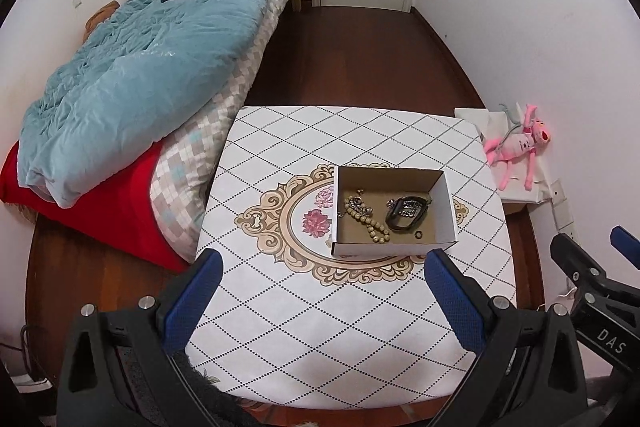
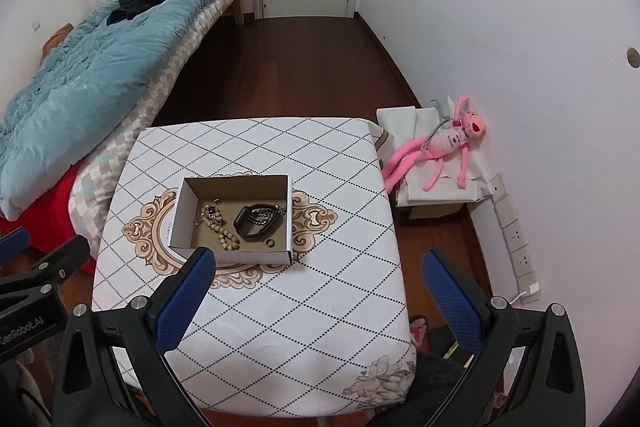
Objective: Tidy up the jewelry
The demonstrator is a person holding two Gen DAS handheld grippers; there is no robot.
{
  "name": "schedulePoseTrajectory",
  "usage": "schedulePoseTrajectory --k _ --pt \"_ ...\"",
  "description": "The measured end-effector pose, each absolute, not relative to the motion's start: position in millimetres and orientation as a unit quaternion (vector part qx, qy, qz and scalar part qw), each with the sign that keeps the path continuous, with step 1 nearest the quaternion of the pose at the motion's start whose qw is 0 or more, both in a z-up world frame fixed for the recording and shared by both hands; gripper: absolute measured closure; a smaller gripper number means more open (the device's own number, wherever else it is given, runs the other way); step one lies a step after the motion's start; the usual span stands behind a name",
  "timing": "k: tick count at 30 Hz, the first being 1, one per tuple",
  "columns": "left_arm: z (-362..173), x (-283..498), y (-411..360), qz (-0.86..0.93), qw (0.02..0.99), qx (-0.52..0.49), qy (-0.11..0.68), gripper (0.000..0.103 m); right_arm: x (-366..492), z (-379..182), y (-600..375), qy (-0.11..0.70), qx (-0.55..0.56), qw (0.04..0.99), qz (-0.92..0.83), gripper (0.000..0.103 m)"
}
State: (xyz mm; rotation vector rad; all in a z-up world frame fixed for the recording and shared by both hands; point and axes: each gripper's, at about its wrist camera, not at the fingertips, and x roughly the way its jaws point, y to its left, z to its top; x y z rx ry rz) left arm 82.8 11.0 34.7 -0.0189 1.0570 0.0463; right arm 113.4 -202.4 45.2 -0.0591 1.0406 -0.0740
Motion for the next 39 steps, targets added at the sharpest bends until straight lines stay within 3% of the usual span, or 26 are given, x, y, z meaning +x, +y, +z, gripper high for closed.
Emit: schedulePoseTrajectory --k 39 --pt "33.3 79.1 12.9 0.027 0.864 -0.011 0.503 0.0 114.9 42.4 -192.7 0.511 -0.029 0.859 -0.013 0.0"
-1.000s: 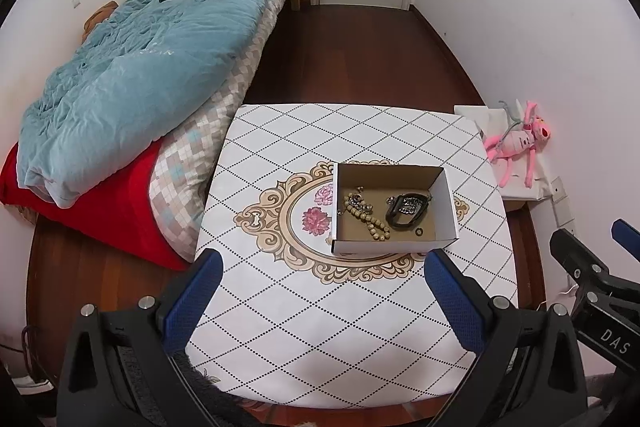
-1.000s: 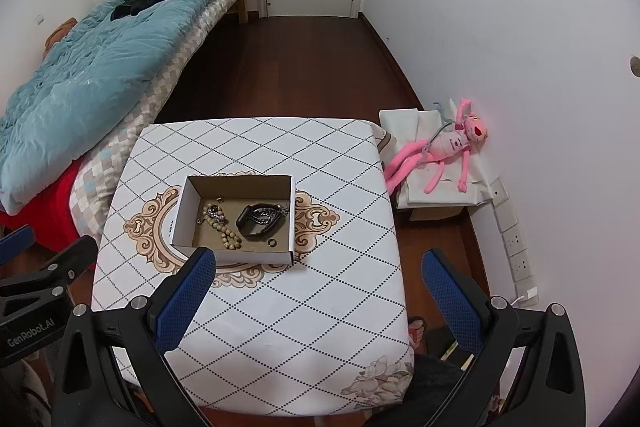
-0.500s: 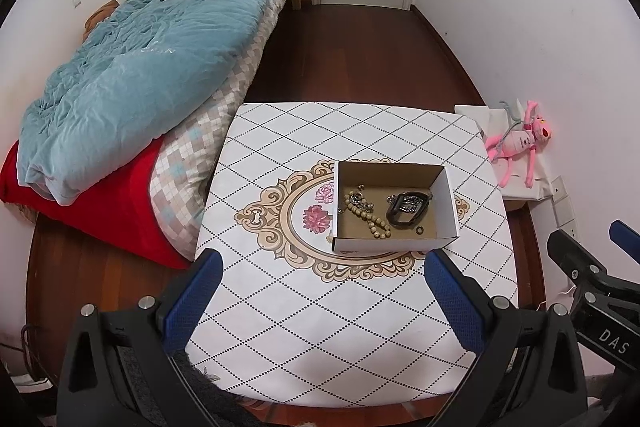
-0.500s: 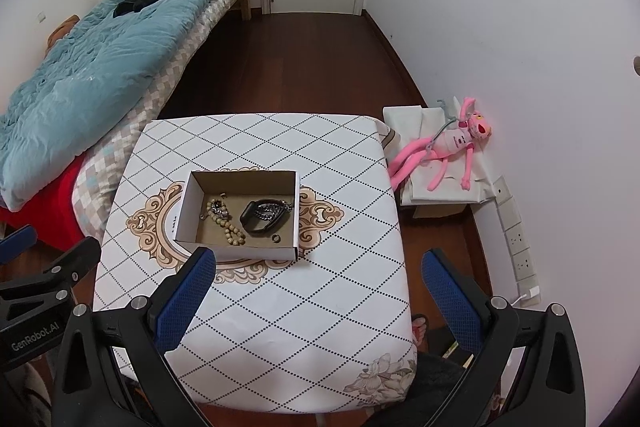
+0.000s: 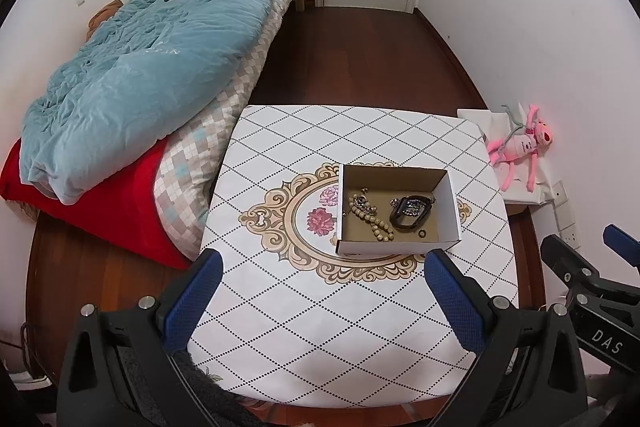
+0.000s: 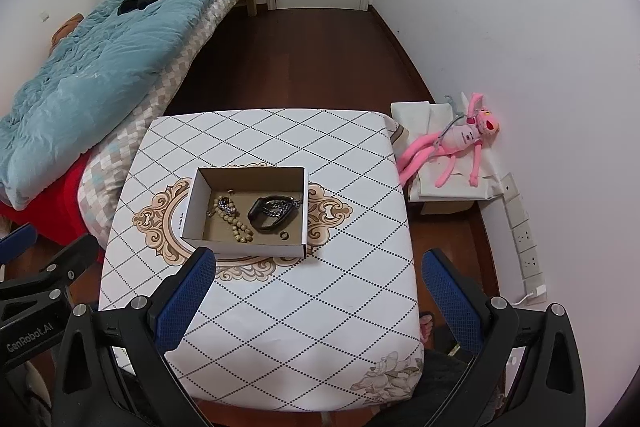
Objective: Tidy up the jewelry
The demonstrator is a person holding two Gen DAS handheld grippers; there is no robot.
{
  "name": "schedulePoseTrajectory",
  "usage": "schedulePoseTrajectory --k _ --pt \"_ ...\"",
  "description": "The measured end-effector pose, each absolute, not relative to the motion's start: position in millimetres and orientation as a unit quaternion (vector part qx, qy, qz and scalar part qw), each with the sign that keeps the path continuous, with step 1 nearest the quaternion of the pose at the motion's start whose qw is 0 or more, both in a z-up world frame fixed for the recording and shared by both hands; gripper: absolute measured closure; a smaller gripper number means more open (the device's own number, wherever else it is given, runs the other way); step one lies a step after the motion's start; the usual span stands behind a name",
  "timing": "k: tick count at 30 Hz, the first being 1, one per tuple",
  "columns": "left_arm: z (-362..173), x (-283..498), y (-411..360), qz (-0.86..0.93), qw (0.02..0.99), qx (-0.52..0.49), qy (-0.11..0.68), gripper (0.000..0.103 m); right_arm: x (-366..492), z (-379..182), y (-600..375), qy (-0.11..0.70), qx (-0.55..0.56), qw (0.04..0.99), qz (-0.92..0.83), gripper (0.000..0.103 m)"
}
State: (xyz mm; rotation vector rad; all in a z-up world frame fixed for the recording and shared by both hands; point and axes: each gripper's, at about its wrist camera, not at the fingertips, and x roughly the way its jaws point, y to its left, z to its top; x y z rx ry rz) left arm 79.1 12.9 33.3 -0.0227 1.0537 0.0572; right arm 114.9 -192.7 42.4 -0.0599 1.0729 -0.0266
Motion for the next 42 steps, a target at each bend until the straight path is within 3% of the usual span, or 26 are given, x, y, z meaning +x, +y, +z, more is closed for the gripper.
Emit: schedulePoseTrajectory --k 42 --pt "31.1 79.2 18.1 0.029 0.862 -0.015 0.506 0.0 115.9 42.2 -193.4 0.514 -0.033 0.857 -0.01 0.0"
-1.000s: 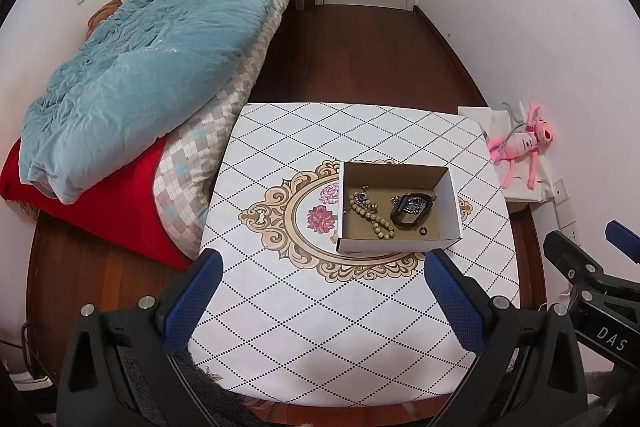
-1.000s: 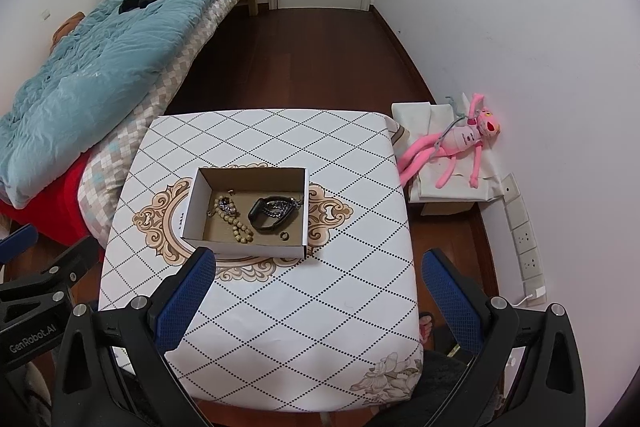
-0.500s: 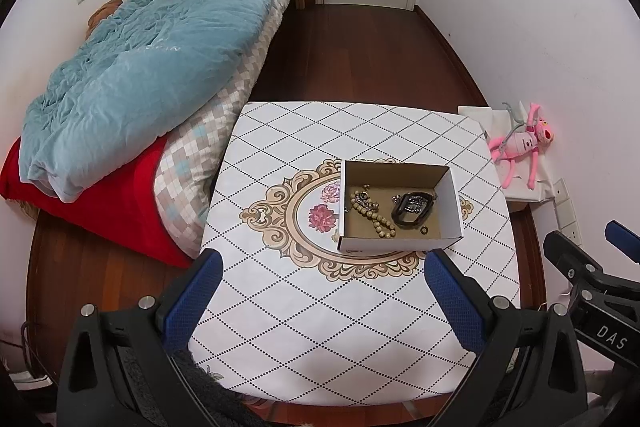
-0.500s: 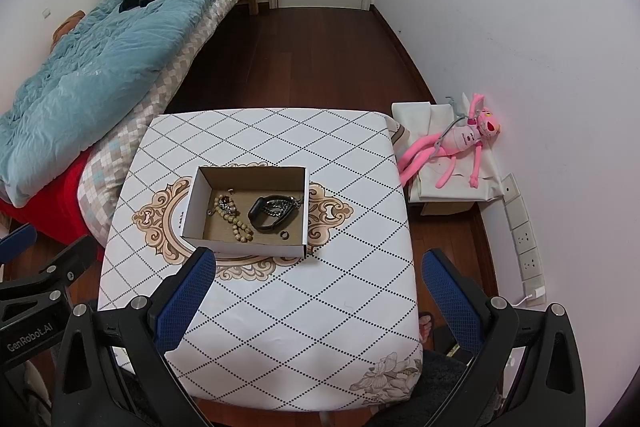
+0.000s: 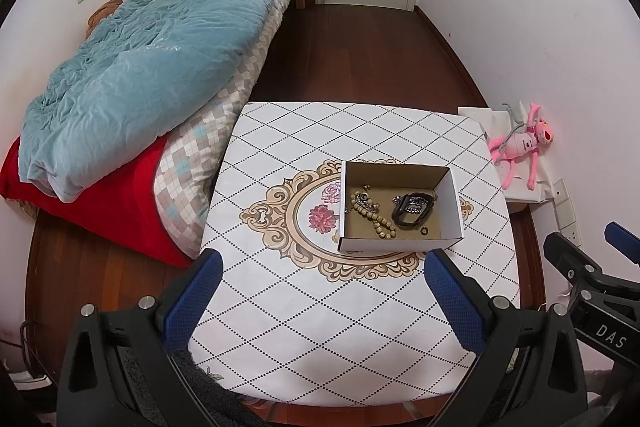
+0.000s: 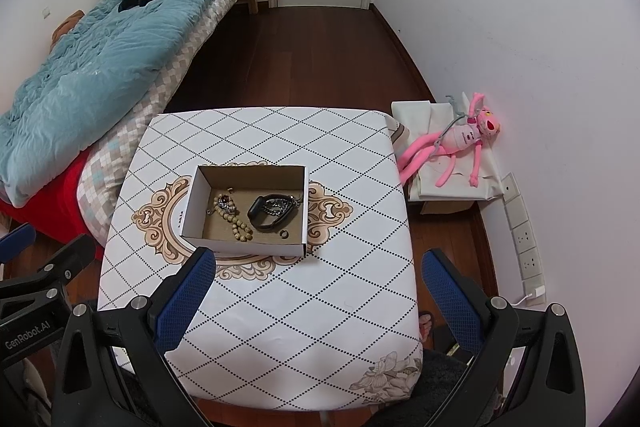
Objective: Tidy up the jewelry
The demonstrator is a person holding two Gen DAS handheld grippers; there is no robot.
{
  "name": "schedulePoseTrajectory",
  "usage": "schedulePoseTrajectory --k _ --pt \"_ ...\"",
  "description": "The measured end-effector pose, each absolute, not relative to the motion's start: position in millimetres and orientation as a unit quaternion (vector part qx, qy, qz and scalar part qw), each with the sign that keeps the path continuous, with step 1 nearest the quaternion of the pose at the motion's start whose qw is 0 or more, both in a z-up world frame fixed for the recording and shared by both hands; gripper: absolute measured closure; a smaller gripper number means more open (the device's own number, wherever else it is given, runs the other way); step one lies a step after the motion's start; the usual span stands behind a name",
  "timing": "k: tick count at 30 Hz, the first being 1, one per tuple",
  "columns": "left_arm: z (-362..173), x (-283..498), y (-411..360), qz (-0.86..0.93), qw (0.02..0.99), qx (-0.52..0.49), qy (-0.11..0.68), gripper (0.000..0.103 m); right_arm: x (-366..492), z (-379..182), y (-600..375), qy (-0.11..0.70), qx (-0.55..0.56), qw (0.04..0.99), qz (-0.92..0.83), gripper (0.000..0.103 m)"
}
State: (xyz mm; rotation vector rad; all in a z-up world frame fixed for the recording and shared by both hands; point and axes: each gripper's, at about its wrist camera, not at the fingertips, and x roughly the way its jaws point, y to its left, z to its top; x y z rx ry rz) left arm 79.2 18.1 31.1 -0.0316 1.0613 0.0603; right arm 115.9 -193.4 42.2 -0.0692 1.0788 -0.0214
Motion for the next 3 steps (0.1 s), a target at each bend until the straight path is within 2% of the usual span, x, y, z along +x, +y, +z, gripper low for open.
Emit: schedulePoseTrajectory --k 3 --pt "31.6 78.5 17.6 0.029 0.864 -0.013 0.503 0.0 116.0 42.0 -193.5 0.514 -0.035 0.857 -0.01 0.0"
